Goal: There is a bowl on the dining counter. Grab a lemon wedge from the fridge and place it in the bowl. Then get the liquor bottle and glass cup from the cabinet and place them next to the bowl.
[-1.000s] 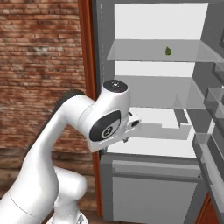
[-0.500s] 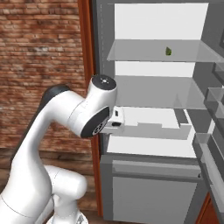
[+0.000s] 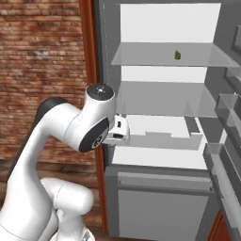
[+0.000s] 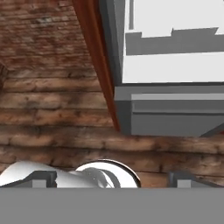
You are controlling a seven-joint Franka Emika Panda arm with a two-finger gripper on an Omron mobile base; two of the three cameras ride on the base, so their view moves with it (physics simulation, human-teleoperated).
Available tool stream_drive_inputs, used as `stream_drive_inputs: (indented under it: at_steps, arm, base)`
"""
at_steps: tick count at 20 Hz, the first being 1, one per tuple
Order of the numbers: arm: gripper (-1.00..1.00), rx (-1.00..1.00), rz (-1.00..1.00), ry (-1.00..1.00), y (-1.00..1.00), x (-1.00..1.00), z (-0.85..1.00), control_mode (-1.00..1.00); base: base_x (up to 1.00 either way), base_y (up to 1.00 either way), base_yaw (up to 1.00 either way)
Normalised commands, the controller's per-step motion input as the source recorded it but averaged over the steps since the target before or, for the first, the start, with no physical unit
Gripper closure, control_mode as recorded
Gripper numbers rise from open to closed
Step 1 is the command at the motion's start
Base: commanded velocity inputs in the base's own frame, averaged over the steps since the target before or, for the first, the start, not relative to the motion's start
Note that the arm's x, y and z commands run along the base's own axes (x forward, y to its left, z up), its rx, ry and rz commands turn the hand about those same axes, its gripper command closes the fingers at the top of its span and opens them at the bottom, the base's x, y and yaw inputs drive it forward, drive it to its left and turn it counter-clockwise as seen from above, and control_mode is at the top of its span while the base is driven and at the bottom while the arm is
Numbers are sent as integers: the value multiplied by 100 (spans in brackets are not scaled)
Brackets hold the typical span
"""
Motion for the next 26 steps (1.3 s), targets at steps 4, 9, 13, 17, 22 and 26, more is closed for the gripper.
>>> stream_drive_inputs:
  at_steps: [4, 9, 13, 17, 22, 26]
  arm:
    - [-100, 0, 0, 0, 0, 0, 0, 100]
    - [-100, 0, 0, 0, 0, 0, 0, 100]
    - [-100, 0, 0, 0, 0, 0, 0, 100]
    - [-100, 0, 0, 0, 0, 0, 0, 100]
    - [-100, 0, 0, 0, 0, 0, 0, 100]
    - [-100, 0, 0, 0, 0, 0, 0, 100]
  base:
    - [30, -96, -4]
    - [48, -82, -2]
    - [73, -8, 0]
    - [78, 0, 0]
    - [66, 0, -2]
    - [51, 0, -3]
